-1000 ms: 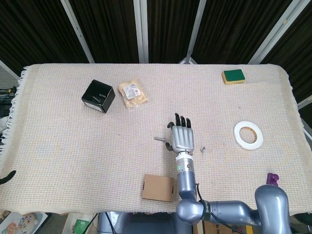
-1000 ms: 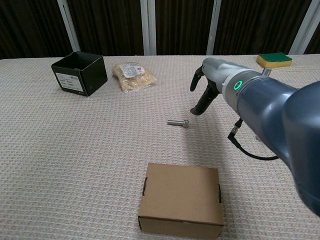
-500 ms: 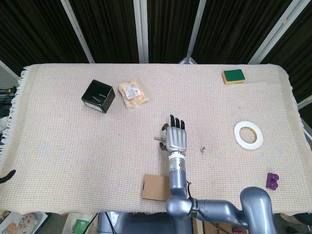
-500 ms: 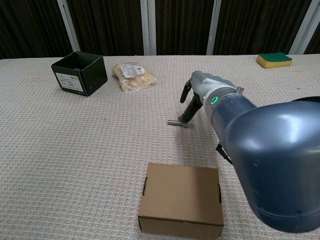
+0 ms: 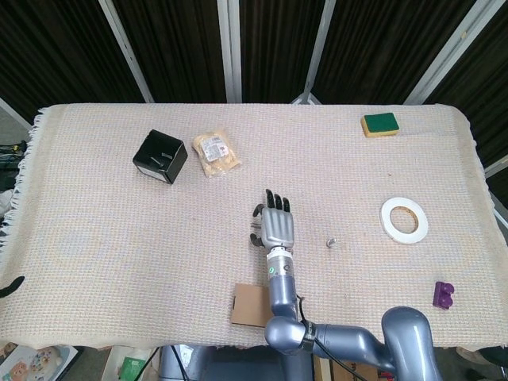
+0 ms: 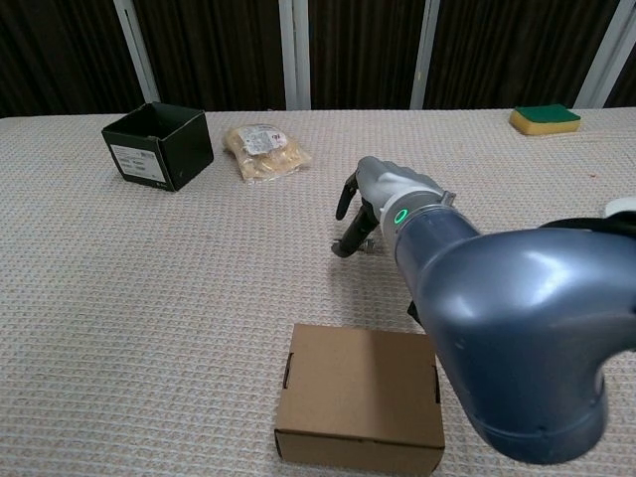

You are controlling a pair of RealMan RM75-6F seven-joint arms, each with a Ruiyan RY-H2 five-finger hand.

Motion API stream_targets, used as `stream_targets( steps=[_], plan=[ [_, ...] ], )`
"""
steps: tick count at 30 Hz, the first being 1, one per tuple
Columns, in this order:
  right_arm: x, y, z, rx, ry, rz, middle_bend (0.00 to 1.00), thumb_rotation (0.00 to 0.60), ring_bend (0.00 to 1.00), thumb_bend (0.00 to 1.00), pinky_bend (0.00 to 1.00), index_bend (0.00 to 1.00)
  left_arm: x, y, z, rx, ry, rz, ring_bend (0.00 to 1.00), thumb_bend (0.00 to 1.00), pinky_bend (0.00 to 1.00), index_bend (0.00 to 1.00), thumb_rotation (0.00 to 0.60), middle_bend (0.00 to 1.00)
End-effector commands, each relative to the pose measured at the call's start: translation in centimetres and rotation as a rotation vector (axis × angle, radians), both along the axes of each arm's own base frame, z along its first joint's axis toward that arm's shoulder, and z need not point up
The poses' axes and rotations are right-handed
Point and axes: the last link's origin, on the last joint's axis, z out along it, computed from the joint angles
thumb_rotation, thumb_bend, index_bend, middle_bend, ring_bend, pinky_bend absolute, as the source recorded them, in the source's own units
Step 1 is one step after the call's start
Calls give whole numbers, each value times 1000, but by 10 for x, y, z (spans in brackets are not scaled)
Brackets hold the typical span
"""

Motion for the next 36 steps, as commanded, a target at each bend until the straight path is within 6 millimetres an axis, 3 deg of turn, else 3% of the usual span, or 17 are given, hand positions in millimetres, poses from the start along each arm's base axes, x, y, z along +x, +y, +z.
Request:
stream_targets(
  steps=[1, 24, 36],
  plan=[
    [-1, -1, -2, 3, -3, 2, 0, 600, 0, 263, 0, 439, 0, 0, 1, 2, -1, 1, 0, 147, 48, 176, 600, 128],
    [-10, -7, -13, 4, -4, -14, 0, 600, 0, 266, 0, 492, -1, 0, 2, 6, -5, 2, 0, 147, 49, 176, 600, 128],
    [-10, -9, -14, -3, -2, -17, 0, 600, 0, 321, 0, 530, -2, 0, 4, 8, -8, 2, 0, 147, 48, 177, 600, 128]
  ],
)
